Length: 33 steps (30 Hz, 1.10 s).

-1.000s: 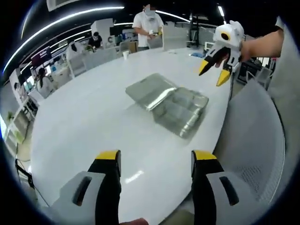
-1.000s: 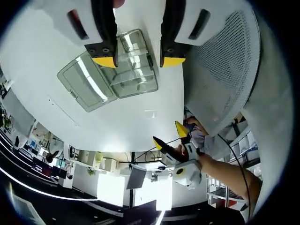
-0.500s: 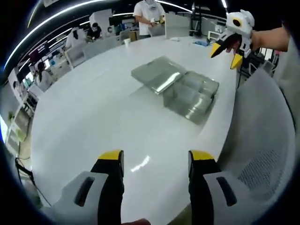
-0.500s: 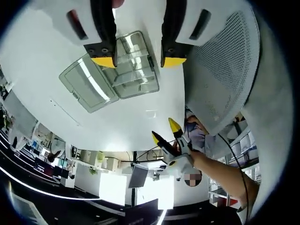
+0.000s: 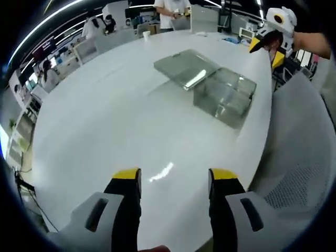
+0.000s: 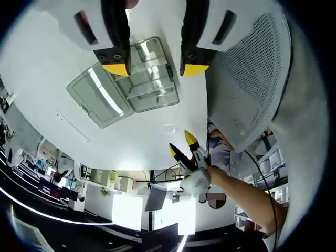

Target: Insert the divider into the dual guide fixture by aligning both edges with the guide slots and pushing it downward to the bottom, including one-sided entry, uneven engagement, binding, and posture correction.

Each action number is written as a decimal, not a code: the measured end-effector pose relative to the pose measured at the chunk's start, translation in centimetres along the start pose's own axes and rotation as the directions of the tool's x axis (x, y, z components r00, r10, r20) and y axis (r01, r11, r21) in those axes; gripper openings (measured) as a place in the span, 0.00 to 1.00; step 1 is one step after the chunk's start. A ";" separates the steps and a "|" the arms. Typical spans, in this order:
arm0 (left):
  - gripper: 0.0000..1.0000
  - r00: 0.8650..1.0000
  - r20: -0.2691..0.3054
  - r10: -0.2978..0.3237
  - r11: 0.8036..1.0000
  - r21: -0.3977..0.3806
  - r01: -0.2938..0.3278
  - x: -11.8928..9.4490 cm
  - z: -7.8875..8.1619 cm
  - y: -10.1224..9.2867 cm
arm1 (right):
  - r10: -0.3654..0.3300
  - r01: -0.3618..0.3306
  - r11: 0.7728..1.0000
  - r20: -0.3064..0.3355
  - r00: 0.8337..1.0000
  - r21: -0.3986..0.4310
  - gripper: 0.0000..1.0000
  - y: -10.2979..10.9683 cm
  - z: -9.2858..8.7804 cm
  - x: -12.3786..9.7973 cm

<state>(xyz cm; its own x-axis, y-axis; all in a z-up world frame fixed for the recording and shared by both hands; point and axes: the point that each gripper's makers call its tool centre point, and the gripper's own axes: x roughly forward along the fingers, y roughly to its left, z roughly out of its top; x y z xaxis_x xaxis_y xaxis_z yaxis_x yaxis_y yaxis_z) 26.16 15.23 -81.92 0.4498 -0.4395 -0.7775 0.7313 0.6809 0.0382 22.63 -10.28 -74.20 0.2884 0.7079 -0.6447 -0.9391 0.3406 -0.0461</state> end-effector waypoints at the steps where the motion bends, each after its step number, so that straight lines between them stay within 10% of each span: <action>1: 0.50 1.000 -0.008 0.000 1.000 0.003 0.000 0.1 -0.1 0.1 | 0.000 0.000 1.000 -0.001 1.000 0.000 0.34 0.0 0.0 0.0; 33: 0.42 0.975 -0.216 0.062 0.958 -0.262 -0.119 2.7 -1.9 1.4 | 0.002 -0.002 1.000 -0.009 1.000 0.001 0.34 -0.5 -0.4 -0.4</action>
<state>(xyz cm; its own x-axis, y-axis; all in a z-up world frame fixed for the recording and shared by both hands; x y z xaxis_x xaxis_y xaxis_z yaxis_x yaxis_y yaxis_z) 27.44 16.15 -85.20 0.3731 -0.2598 -0.8907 0.5126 0.8579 -0.0355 22.87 -11.00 -74.21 0.2849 0.7027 -0.6519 -0.9393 0.3401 -0.0439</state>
